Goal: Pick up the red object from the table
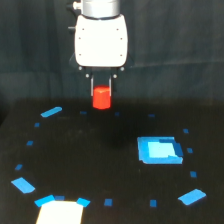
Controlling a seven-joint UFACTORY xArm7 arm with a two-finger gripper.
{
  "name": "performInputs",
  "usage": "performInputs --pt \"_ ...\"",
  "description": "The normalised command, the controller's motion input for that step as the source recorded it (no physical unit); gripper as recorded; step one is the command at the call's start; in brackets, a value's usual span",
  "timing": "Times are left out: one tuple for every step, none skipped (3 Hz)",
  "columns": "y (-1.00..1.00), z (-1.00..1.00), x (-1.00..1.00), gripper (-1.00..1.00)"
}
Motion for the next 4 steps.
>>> performInputs --pt "-0.40 0.13 -0.61 -1.00" --pt "0.21 0.11 -0.52 -0.59" --pt "0.05 -0.20 -0.48 -1.00" --pt "-0.22 -0.23 0.40 -0.54"
